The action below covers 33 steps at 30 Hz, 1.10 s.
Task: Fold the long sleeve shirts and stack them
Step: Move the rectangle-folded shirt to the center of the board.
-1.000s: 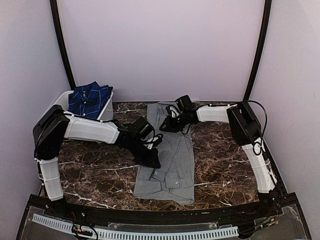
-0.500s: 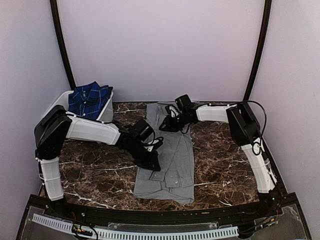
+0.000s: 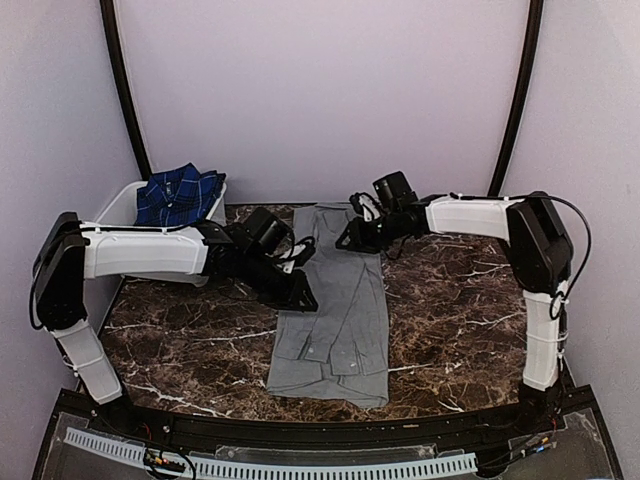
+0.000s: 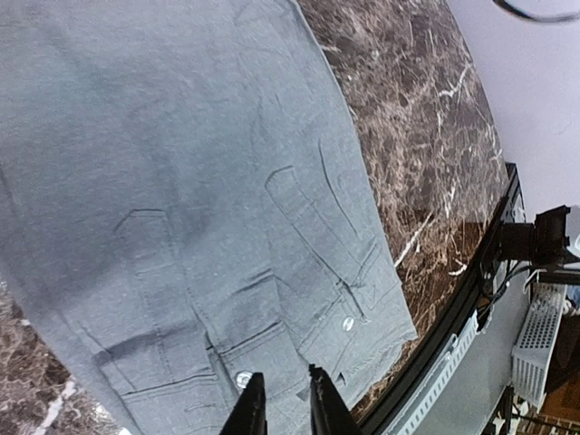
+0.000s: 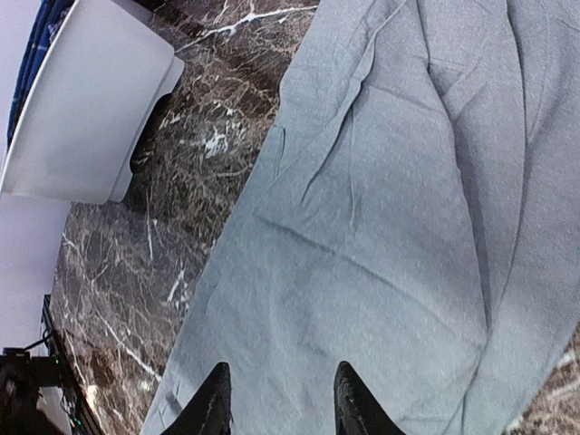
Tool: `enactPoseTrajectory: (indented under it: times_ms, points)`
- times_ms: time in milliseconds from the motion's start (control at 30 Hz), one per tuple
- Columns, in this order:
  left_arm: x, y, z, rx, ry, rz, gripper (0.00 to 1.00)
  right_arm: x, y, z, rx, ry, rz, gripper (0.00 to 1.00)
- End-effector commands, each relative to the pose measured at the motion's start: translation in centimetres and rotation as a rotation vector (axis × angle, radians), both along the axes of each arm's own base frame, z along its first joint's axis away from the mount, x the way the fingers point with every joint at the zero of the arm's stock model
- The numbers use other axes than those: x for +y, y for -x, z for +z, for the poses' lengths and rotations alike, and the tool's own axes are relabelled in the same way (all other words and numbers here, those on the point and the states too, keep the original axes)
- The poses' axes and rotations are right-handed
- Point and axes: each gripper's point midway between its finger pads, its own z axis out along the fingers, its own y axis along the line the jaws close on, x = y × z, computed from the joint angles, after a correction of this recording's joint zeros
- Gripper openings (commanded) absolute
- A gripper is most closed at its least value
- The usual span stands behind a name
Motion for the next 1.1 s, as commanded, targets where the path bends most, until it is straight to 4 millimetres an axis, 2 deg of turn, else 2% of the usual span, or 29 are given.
enactPoseTrajectory:
  times_ms: [0, 100, 133, 300, 500, 633, 1067]
  points:
    - [3.9, -1.0, -0.4, -0.003, -0.063, 0.131, 0.18, -2.4, 1.8, 0.9, -0.040, 0.010, -0.042, 0.36]
    - [5.3, -1.2, -1.0, 0.008, -0.064, 0.171, 0.18, -3.7, 3.8, 0.7, -0.024, 0.010, -0.054, 0.36]
    - [5.5, -1.0, -1.3, 0.017, -0.066, 0.175, 0.18, -4.3, 4.7, 0.0, -0.006, 0.018, -0.059, 0.36]
    - [5.4, -0.7, -1.6, 0.043, -0.038, 0.163, 0.19, -5.9, 6.8, -1.4, 0.024, 0.041, -0.083, 0.36]
    - [6.3, -0.2, -3.2, 0.072, -0.079, 0.183, 0.22, -6.3, 8.4, -1.9, 0.054, 0.033, -0.075, 0.35]
    - [6.9, 1.2, -4.7, 0.116, -0.097, 0.173, 0.25, -6.5, 9.8, -2.5, 0.072, 0.054, -0.058, 0.35]
    - [6.1, 3.7, -7.3, 0.173, -0.150, 0.127, 0.37, -6.9, 12.9, -3.4, 0.102, 0.094, -0.030, 0.36]
